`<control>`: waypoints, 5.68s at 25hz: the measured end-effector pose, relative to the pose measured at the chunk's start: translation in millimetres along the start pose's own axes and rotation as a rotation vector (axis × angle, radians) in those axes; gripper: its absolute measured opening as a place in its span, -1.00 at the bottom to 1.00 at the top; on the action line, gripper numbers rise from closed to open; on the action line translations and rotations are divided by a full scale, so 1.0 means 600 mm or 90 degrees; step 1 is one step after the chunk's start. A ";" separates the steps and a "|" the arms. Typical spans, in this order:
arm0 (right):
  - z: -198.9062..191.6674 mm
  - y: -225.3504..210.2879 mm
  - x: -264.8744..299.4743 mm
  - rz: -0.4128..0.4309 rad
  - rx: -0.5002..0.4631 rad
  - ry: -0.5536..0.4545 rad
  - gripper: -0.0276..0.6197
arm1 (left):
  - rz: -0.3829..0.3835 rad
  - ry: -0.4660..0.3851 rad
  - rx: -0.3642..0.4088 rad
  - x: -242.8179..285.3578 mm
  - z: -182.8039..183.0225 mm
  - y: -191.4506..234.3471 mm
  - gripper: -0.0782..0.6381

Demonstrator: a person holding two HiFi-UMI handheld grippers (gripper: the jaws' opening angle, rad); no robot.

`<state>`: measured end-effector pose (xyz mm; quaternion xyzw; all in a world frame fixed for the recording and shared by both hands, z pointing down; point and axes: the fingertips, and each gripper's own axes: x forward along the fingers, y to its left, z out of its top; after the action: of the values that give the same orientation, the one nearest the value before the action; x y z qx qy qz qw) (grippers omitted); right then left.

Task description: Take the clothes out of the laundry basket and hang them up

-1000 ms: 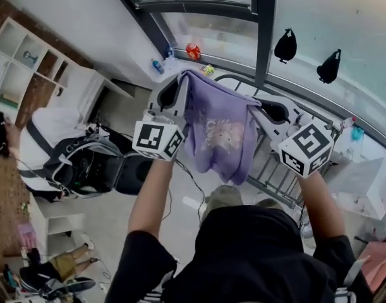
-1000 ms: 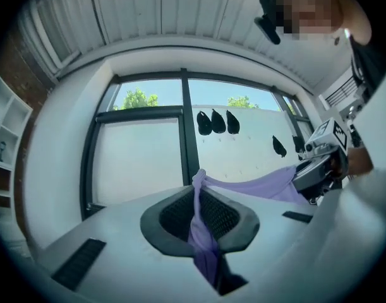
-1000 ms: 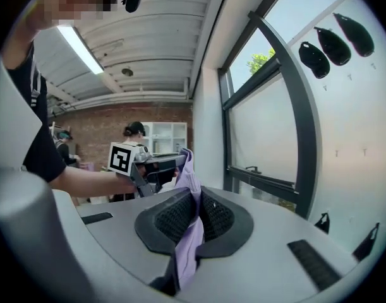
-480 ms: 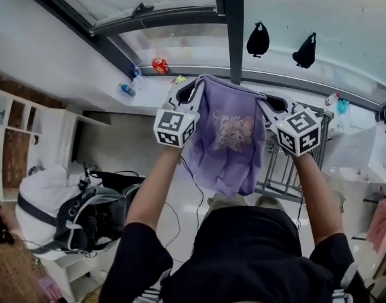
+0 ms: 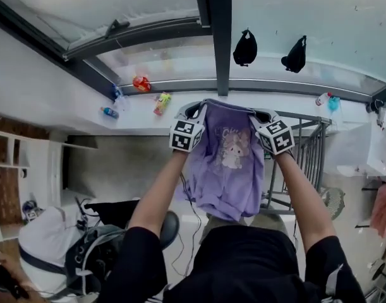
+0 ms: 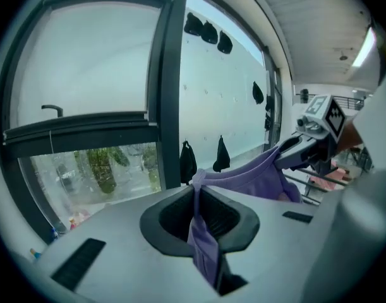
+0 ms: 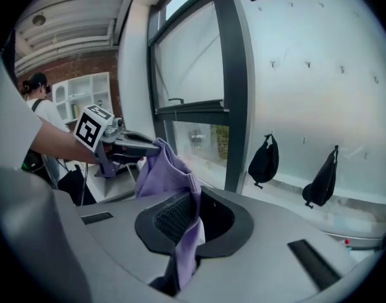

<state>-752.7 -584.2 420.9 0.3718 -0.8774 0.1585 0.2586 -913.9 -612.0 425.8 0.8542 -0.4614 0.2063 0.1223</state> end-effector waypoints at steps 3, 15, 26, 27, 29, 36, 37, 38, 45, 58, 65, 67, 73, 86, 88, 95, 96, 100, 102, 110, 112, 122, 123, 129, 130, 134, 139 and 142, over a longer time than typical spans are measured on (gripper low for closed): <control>-0.046 -0.028 0.052 -0.032 0.009 0.027 -0.88 | -0.011 0.060 0.033 0.060 -0.061 0.011 -0.72; -0.159 -0.104 0.114 -0.123 0.020 0.129 -0.42 | -0.033 0.140 -0.049 0.136 -0.204 0.009 -0.29; -0.122 -0.064 0.001 -0.087 0.117 0.027 -0.29 | -0.001 0.074 -0.067 0.025 -0.137 -0.015 -0.24; -0.117 -0.057 -0.019 -0.085 0.122 0.013 -0.29 | 0.002 0.065 -0.067 0.013 -0.124 -0.026 -0.24; -0.109 -0.044 -0.064 -0.082 0.133 -0.017 -0.29 | 0.006 0.043 -0.065 -0.012 -0.094 -0.054 -0.24; -0.114 -0.006 -0.271 -0.088 0.149 -0.112 -0.34 | -0.026 -0.056 -0.032 -0.112 0.020 -0.210 -0.25; -0.119 -0.002 -0.306 -0.091 0.154 -0.127 -0.44 | -0.035 -0.069 -0.027 -0.129 0.033 -0.237 -0.30; -0.124 0.002 -0.342 -0.095 0.159 -0.141 -0.53 | -0.045 -0.080 -0.024 -0.147 0.044 -0.265 -0.36; -0.227 0.050 -0.606 -0.135 0.176 -0.219 -0.91 | -0.085 -0.118 -0.075 -0.274 0.047 -0.466 -0.74; -0.607 0.151 -1.048 -0.313 0.280 -0.249 -0.91 | -0.275 -0.088 -0.035 -0.351 -0.057 -1.025 -0.76; -0.777 0.182 -1.260 -0.447 0.356 -0.264 -0.91 | -0.412 -0.056 0.037 -0.353 -0.069 -1.303 -0.76; -0.829 0.186 -1.305 -0.482 0.377 -0.272 -0.91 | -0.446 -0.049 0.059 -0.357 -0.082 -1.369 -0.75; -0.939 0.178 -1.390 -0.582 0.455 -0.283 -0.91 | -0.538 0.004 0.113 -0.349 -0.116 -1.507 -0.76; -1.068 0.004 -1.460 -0.661 0.554 -0.199 -0.91 | -0.659 0.112 0.111 -0.158 -0.126 -1.761 -0.76; -1.085 -0.055 -1.463 -0.659 0.563 -0.182 -0.91 | -0.666 0.115 0.107 -0.104 -0.111 -1.799 -0.76; -1.120 -0.242 -1.450 -0.645 0.559 -0.132 -0.91 | -0.693 0.139 0.137 0.050 -0.088 -1.880 -0.76; -1.136 -0.265 -1.446 -0.648 0.560 -0.122 -0.91 | -0.695 0.146 0.139 0.067 -0.092 -1.890 -0.76; -1.239 -0.338 -1.402 -0.673 0.579 -0.060 -0.91 | -0.682 0.195 0.136 0.123 -0.130 -1.910 -0.76; -1.299 -0.377 -1.370 -0.675 0.595 -0.045 -0.91 | -0.661 0.215 0.118 0.164 -0.152 -1.920 -0.76; -1.513 -0.510 -1.234 -0.537 0.525 0.069 -0.91 | -0.606 0.217 0.096 0.299 -0.270 -2.010 -0.76; -1.570 -0.538 -1.204 -0.522 0.530 0.071 -0.91 | -0.586 0.207 0.101 0.349 -0.305 -2.016 -0.76; -1.799 -0.556 -0.973 -0.470 0.595 0.117 -0.91 | -0.563 0.225 0.130 0.535 -0.462 -1.993 -0.76; -1.813 -0.554 -0.953 -0.465 0.599 0.117 -0.91 | -0.564 0.232 0.134 0.540 -0.484 -1.990 -0.76; -1.913 -0.559 -0.857 -0.453 0.626 0.140 -0.75 | -0.586 0.251 0.129 0.563 -0.580 -2.002 -0.76; -1.928 -0.561 -0.840 -0.446 0.633 0.145 -0.72 | -0.584 0.249 0.128 0.569 -0.592 -2.004 -0.76; -1.986 -0.572 -0.780 -0.399 0.625 0.186 -0.64 | -0.577 0.243 0.126 0.604 -0.636 -2.015 -0.76; -2.071 -0.608 -0.741 -0.388 0.625 0.210 -0.63 | -0.608 0.228 0.166 0.650 -0.689 -2.039 -0.76; -2.116 -0.616 -0.716 -0.379 0.635 0.215 -0.63 | -0.596 0.230 0.160 0.677 -0.717 -2.034 -0.76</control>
<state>198.8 9.3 1242.9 0.6473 -0.5023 0.5286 0.2222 204.9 -75.4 972.8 0.9279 0.0271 0.3276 0.1758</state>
